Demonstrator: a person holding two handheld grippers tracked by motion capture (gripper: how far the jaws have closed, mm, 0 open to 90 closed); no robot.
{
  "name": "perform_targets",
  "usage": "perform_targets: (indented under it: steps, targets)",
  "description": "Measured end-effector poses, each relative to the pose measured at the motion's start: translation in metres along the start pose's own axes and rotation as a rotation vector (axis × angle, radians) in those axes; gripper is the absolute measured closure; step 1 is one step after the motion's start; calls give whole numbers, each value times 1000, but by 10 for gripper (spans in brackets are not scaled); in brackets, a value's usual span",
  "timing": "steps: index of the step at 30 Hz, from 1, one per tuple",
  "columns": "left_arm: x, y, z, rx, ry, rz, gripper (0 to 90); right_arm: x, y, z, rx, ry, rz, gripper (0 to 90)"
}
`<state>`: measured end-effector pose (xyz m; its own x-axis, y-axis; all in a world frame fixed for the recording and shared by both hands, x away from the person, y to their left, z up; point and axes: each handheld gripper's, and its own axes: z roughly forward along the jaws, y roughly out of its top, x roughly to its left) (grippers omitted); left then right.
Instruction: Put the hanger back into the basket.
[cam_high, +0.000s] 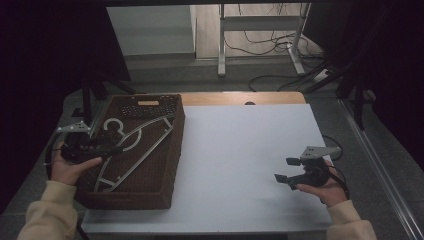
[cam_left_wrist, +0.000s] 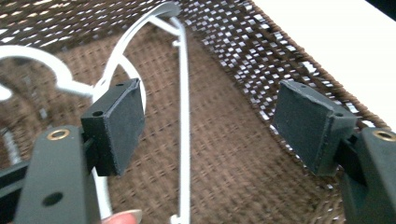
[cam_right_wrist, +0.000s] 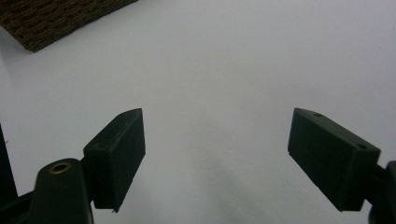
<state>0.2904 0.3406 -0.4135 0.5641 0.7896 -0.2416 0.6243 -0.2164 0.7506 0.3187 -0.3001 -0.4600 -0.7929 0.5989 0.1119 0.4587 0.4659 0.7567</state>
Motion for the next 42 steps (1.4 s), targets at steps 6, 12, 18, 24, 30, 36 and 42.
perform_targets:
  steps: [6, 12, 18, 24, 30, 36, 42]
  targets:
    - [-26, 3, 8, -18, -40, 35, 238, 0, -1, -2, -7, -7, 7, 183]
    - [-52, 4, 24, -12, -66, 74, 232, 0, 1, -2, -15, -14, 9, 182]
    - [-77, 4, 45, 0, -77, 99, 225, 0, 1, -4, -33, -31, 20, 182]
    - [-93, 3, 59, 21, -93, 116, 223, -1, -1, -5, -35, -39, 28, 182]
    - [-102, 2, 63, 28, -106, 132, 222, 0, -3, -5, -28, -44, 31, 182]
    - [-105, 3, 61, 22, -115, 133, 220, -1, -3, -6, -33, -48, 32, 182]
    - [-106, 1, 61, 24, -117, 132, 216, -1, -4, -6, -31, -46, 33, 182]
